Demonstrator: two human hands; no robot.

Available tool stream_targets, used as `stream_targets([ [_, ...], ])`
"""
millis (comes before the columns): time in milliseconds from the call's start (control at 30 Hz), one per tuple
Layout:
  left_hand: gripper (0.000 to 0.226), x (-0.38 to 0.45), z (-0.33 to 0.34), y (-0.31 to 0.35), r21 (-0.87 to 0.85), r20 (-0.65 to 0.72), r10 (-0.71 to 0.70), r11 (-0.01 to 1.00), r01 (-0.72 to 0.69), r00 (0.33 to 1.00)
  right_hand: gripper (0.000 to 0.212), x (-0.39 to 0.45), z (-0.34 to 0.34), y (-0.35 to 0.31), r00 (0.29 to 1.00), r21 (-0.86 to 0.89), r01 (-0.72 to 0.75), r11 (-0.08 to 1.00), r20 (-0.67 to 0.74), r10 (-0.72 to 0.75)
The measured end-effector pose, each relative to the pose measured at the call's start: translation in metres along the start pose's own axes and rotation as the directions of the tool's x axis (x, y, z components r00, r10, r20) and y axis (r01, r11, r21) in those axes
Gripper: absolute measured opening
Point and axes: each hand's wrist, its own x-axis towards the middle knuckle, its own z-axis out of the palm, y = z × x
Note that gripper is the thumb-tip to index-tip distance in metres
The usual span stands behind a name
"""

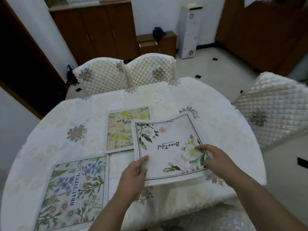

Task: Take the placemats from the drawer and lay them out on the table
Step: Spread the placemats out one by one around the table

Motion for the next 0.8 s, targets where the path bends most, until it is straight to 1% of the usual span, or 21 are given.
stream_targets([
  [33, 0.041, -0.001, 0.008, -0.003, 0.018, 0.041, -0.001, 1.000, 0.001, 0.999, 0.062, -0.006, -0.003, 0.010, 0.999, -0.015, -0.013, 1.000, -0.034, 0.012],
  [100, 0.043, -0.002, 0.028, -0.007, 0.028, 0.081, -0.029, 0.999, 0.027, 0.996, 0.070, -0.016, -0.010, 0.028, 0.997, -0.051, -0.035, 0.998, -0.072, 0.031],
  [200, 0.047, -0.013, 0.057, -0.009, 0.053, 0.116, -0.078, 0.996, 0.072, 0.990, 0.074, -0.022, -0.024, 0.056, 0.995, -0.118, -0.039, 0.992, -0.097, 0.028],
  [267, 0.047, -0.015, 0.073, -0.012, 0.079, 0.139, -0.079, 0.995, 0.068, 0.987, 0.070, -0.022, -0.032, 0.073, 0.992, -0.125, -0.079, 0.989, -0.109, 0.066],
  [367, 0.046, -0.013, 0.098, -0.015, 0.156, 0.174, -0.097, 0.985, 0.070, 0.980, 0.056, -0.014, -0.045, 0.091, 0.984, -0.136, -0.150, 0.979, -0.117, 0.135],
  [467, 0.047, -0.010, 0.126, -0.018, 0.154, 0.130, -0.180, 0.975, 0.159, 0.975, 0.051, -0.003, -0.059, 0.113, 0.984, -0.192, -0.177, 0.965, -0.046, 0.171],
  [600, 0.053, -0.009, 0.162, -0.022, 0.124, 0.090, -0.287, 0.953, 0.275, 0.954, 0.050, 0.014, -0.073, 0.138, 0.984, -0.236, -0.153, 0.960, 0.057, 0.171],
  [700, 0.051, -0.009, 0.181, -0.027, 0.098, 0.059, -0.331, 0.941, 0.324, 0.942, 0.047, 0.025, -0.080, 0.147, 0.986, -0.269, -0.070, 0.961, 0.129, 0.108],
  [800, 0.052, -0.012, 0.186, -0.028, 0.064, -0.008, -0.352, 0.934, 0.352, 0.936, 0.048, 0.030, -0.080, 0.156, 0.978, -0.297, 0.013, 0.955, 0.201, 0.049],
])
